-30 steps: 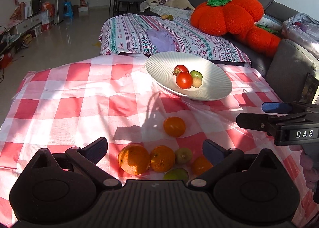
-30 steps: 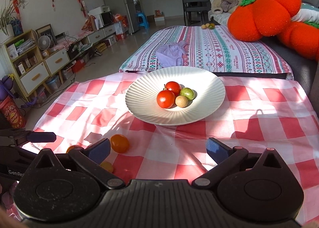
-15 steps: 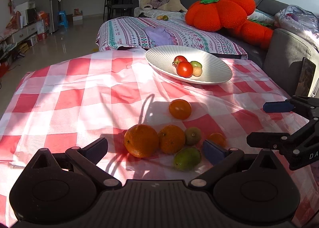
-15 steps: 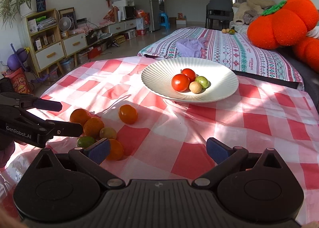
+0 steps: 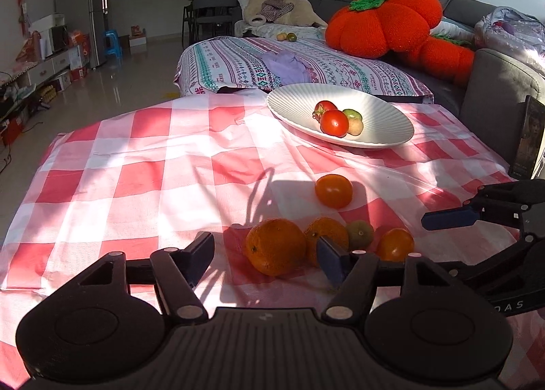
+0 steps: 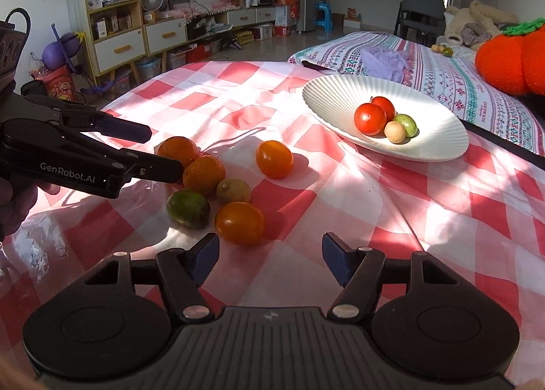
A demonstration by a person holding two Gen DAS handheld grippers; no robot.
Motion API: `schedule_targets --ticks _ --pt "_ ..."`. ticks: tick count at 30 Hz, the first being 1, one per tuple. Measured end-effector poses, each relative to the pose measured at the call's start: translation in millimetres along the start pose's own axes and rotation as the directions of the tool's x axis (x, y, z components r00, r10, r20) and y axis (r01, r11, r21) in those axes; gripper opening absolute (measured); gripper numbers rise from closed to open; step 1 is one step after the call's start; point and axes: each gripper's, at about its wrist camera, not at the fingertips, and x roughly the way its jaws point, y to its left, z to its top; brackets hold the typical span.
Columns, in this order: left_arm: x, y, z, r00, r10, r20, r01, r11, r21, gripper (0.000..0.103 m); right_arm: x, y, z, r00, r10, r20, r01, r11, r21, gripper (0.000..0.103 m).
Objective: Organize fruits
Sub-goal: 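Grasp a large orange with the left gripper while the right gripper grasps an orange cherry tomato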
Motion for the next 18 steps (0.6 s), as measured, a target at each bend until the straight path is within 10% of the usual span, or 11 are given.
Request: schedule_targets --ticks 11,18 --pt "12 11 -1 0.995 -0.103 -0.013 0.101 0.986 -0.131 0.055 5 16 1 1.000 0.020 0.018 -0.018 0.997 -0.081 0.057" --pt "13 16 -3 0.991 -0.132 -0.003 0.130 0.978 -0.162 0.050 2 16 2 0.999 0.047 0.024 -0.045 0.995 -0.087 0.032"
